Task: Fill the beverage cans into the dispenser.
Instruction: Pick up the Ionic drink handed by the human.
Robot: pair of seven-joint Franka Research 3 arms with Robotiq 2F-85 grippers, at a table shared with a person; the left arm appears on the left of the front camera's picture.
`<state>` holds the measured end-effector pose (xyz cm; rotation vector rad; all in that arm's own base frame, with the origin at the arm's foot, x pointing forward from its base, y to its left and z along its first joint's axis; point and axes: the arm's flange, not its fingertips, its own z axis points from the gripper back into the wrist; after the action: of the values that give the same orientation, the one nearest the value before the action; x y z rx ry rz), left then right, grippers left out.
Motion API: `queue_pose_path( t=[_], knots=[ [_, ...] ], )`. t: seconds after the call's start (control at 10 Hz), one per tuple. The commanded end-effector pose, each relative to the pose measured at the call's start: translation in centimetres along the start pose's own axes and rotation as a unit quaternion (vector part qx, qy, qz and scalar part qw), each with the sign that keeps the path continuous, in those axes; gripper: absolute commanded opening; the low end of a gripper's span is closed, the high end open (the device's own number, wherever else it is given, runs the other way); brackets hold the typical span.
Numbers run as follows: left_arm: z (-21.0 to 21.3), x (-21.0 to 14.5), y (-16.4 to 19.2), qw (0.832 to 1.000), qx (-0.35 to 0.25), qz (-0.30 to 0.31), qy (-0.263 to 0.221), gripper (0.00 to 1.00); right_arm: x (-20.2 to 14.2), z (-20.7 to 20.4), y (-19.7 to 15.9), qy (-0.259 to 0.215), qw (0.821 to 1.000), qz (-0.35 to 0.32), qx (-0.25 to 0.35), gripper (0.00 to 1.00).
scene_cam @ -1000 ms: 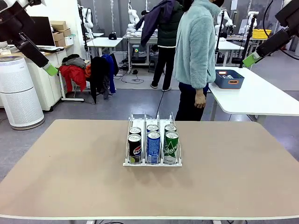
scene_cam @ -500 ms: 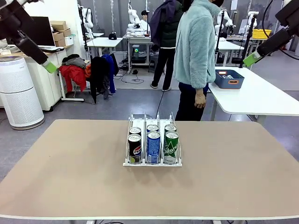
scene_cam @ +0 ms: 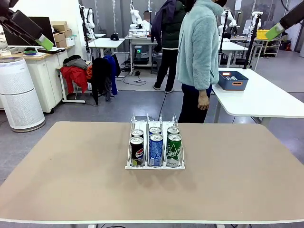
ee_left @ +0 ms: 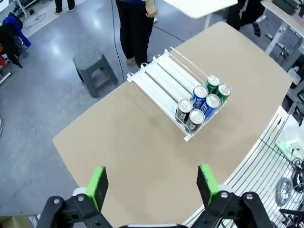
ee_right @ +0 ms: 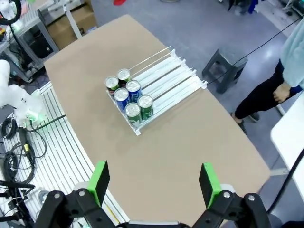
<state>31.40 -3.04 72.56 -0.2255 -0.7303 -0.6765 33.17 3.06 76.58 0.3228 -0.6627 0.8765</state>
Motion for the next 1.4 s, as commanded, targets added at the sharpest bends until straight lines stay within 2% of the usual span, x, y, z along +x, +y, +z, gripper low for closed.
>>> queue_pose_path(
  t=[0.0, 0.4, 1.2, 1.3],
  knots=[
    [-0.6, 0.5, 0.6, 0.999, 0.001, 0.028, -0.016, 1.00, 0.2, 1.0, -1.9, 0.003, 1.000, 0.003, -0.005, 1.00],
    [-0.7, 1.3, 0.8, 0.999, 0.010, 0.029, -0.012, 1.00, 0.1, 0.9, -2.9, 0.001, 1.000, -0.007, -0.008, 1.00],
    [-0.8, 1.6, 0.1, 1.000, 0.024, 0.003, -0.006, 1.00, 0.0, 1.1, -2.6, -0.005, 1.000, -0.007, -0.020, 1.00],
    [-0.7, 1.4, 0.4, 1.000, 0.010, 0.011, -0.010, 1.00, 0.3, 1.1, -2.7, -0.002, 1.000, -0.018, -0.018, 1.00]
  ],
)
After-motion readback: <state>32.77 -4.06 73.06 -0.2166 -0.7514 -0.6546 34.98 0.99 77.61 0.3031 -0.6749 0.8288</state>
